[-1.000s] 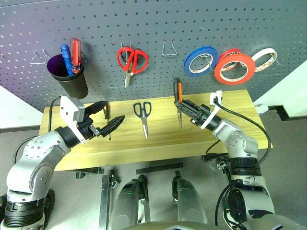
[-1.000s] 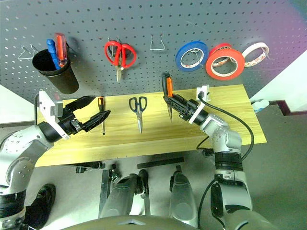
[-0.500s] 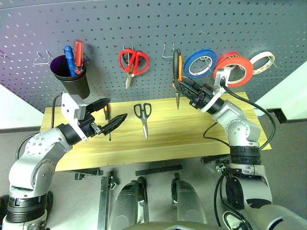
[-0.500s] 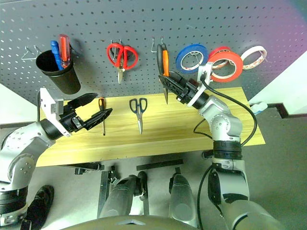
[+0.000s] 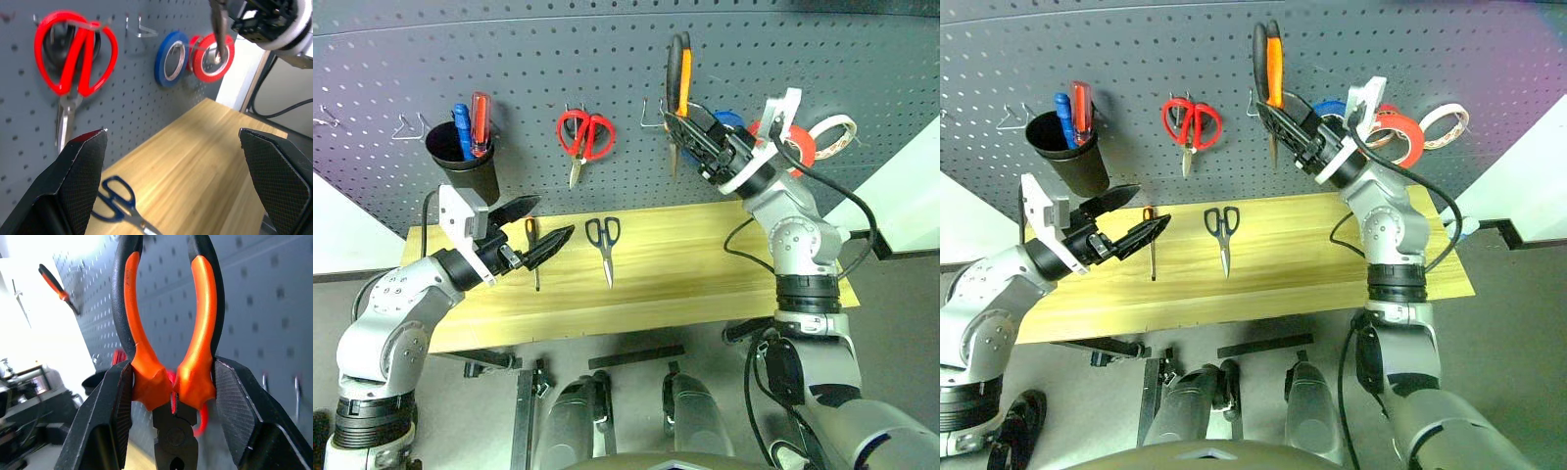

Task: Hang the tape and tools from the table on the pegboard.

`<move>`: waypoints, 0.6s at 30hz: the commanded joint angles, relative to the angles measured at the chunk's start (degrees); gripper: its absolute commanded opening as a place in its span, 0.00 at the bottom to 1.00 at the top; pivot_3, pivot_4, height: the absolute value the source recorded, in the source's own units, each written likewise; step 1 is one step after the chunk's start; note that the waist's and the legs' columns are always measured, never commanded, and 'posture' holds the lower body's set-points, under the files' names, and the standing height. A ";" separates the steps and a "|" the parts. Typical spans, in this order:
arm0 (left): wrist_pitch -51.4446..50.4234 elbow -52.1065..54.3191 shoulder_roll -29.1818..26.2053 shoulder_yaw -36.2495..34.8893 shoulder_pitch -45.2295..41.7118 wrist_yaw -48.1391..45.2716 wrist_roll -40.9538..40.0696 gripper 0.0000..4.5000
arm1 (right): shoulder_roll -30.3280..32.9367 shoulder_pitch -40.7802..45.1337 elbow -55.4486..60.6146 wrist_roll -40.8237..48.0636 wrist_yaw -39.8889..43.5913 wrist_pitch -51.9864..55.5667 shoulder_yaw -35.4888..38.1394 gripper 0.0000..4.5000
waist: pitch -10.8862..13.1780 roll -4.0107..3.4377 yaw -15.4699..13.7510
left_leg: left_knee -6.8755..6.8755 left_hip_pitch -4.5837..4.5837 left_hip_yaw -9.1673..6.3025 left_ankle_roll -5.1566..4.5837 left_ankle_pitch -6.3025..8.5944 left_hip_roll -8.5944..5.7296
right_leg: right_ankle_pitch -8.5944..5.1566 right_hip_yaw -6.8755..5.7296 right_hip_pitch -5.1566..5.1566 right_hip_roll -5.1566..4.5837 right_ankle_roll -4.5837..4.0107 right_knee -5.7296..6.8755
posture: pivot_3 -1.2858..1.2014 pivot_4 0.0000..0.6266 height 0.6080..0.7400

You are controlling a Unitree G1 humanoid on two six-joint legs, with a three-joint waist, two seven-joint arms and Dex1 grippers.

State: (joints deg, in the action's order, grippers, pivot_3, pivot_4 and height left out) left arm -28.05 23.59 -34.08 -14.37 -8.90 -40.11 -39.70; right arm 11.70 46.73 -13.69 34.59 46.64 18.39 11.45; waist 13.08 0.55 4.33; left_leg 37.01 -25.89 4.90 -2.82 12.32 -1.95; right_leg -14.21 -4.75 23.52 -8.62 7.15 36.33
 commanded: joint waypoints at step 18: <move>0.46 4.48 0.07 -1.71 2.33 2.00 -1.36 1.00 | -6.62 16.70 -28.04 -9.13 -7.75 -27.37 1.41 0.47 | -0.74 0.00 0.44 | 0.05 0.06 -0.01 0.00 -0.02 0.01 | 0.01 0.03 -0.02 0.02 -0.01 0.10 | 0.47 0.17 1.00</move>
State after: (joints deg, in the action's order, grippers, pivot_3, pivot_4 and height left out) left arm -28.06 25.76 -33.69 -14.52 -6.81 -38.33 -40.08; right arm 5.19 61.00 -41.65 25.71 39.16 -6.29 11.88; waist 12.34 0.56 4.77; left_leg 37.05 -25.83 4.90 -2.82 12.30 -1.95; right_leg -14.20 -4.72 23.50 -8.60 7.14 36.44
